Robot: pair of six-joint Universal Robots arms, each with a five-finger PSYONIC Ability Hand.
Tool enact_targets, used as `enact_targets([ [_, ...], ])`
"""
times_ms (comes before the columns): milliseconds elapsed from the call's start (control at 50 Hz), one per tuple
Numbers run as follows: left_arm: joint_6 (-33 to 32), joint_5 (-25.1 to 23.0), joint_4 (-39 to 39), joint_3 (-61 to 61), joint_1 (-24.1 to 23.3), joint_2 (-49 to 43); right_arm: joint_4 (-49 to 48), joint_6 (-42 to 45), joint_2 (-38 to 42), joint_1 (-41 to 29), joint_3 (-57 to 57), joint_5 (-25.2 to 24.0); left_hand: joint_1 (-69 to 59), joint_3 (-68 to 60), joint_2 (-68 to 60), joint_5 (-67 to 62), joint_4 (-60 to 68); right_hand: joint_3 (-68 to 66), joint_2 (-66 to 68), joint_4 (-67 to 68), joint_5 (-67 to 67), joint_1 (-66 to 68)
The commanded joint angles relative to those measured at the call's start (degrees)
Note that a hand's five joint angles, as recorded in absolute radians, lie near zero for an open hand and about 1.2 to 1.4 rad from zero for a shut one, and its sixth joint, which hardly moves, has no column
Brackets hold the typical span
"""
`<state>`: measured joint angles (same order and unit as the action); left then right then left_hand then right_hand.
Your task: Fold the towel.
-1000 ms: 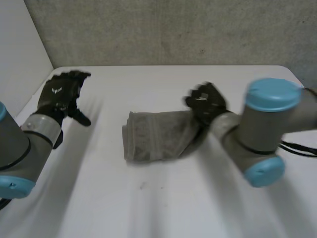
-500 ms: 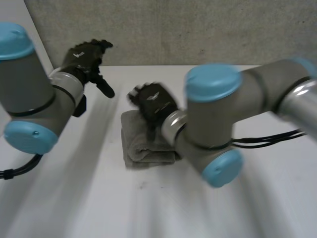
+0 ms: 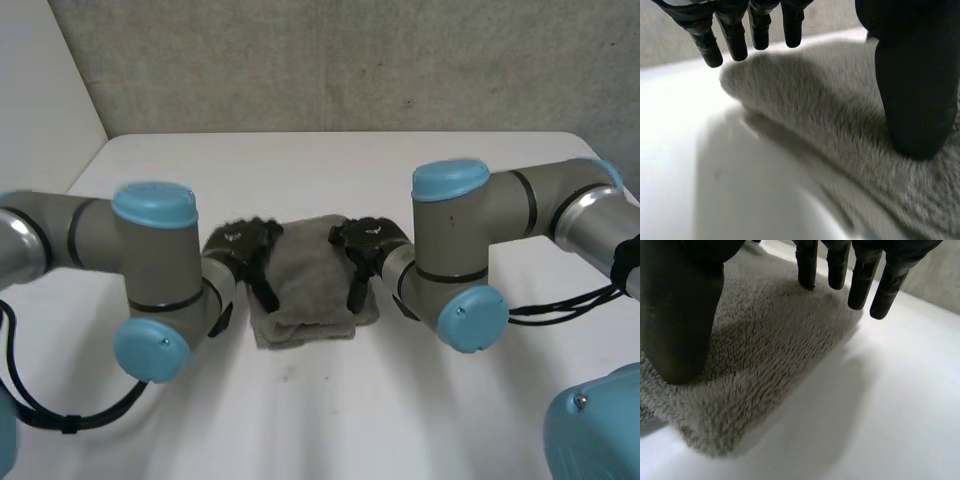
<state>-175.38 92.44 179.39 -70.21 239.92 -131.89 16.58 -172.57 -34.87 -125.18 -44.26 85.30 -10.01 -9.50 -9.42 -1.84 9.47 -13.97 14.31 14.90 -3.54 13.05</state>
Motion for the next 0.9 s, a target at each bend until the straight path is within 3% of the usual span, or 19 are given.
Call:
enact_targets([
  [20,-0.1,3.5,-0.1,1.6,0.5,12.1,-1.1,0.3,-13.3,0.3,-0.8,0.9,0.0,-0.5,-0.6,1.8,0.5,4.0,-4.3,-4.9,3.5,-3.0],
  [60,-0.1,4.2,-0.4,2.6,0.7,15.3,-2.6,0.3,-20.9,1.2,-2.1,3.1,0.0,-0.5,-0.6,1.8,0.5,4.0,-4.3,-4.9,3.5,-3.0],
  [120,-0.2,4.5,-3.1,3.8,1.4,21.3,-2.5,0.2,-24.1,2.3,-2.8,4.4,0.0,-0.5,-0.6,1.8,0.5,4.0,-4.3,-4.9,3.5,-3.0],
  [220,0.3,4.6,-10.8,5.4,4.9,28.7,-1.3,0.2,-35.9,6.7,-9.7,11.2,0.0,-0.5,-0.6,1.8,0.5,4.0,-4.3,-4.9,3.5,-3.0],
  [260,0.8,4.2,-16.1,5.3,6.1,31.4,-1.3,0.3,-37.8,8.1,-12.3,12.0,0.0,-0.5,-0.6,1.8,0.5,4.0,-4.3,-4.9,3.5,-3.0],
  [380,2.3,3.8,-22.0,4.3,5.6,33.3,-1.8,0.4,-44.4,10.9,-22.4,11.3,0.0,-0.5,-0.6,1.8,0.6,4.0,-4.3,-4.9,3.5,-3.0],
  [640,2.6,3.8,-23.6,3.6,4.9,34.9,-2.1,0.3,-46.0,13.7,-25.5,8.2,0.0,-0.5,-0.6,1.8,0.5,4.0,-4.3,-4.9,3.5,-3.0],
  [900,2.6,3.7,-23.6,2.9,4.2,37.0,-2.2,0.4,-46.1,13.8,-25.4,8.1,0.0,-0.5,-0.6,1.8,0.5,4.0,-4.3,-4.9,3.5,-3.0],
])
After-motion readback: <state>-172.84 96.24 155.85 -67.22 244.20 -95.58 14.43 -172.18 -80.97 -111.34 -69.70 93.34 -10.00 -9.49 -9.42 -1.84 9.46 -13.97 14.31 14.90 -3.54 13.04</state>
